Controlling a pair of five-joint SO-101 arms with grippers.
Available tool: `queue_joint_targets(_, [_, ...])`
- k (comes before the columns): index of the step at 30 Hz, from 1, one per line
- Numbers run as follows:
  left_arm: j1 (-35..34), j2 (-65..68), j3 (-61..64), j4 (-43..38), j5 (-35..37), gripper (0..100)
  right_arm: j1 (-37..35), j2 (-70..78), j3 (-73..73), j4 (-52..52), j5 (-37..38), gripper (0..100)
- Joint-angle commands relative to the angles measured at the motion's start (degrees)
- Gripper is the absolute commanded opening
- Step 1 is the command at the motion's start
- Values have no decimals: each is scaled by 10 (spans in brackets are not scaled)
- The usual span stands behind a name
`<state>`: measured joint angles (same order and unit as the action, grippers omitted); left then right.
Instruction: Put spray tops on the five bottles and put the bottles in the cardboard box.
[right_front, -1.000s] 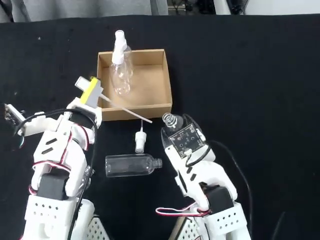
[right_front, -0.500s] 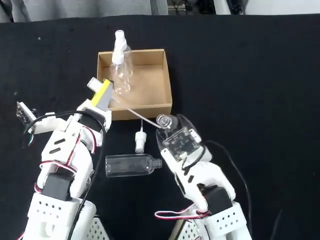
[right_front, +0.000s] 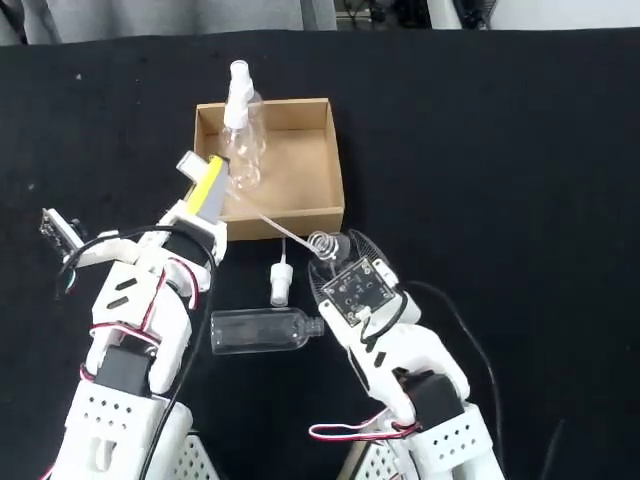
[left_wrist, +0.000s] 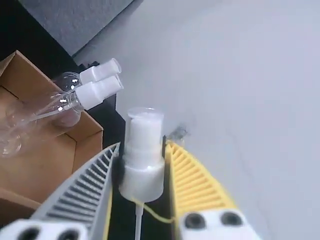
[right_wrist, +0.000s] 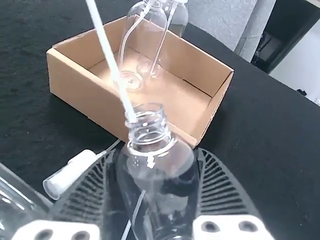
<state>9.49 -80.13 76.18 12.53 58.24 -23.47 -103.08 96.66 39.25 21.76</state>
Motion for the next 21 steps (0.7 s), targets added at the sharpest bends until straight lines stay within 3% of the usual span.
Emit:
queue_joint_targets(1, [2,-4,-13,-18,-7,29,-10,-59,-3,-2,7,92])
queue_joint_targets(8, [17,-4,-12,-14,-11,29,-11,-59,-3,-2,7,92])
queue_joint_targets(15, [92,-4,16,-18,-82,29,-11,-59,-3,-2,7,92])
queue_joint_targets(21, [100,-4,18,-18,-88,29,-11,-59,-3,-1,7,92])
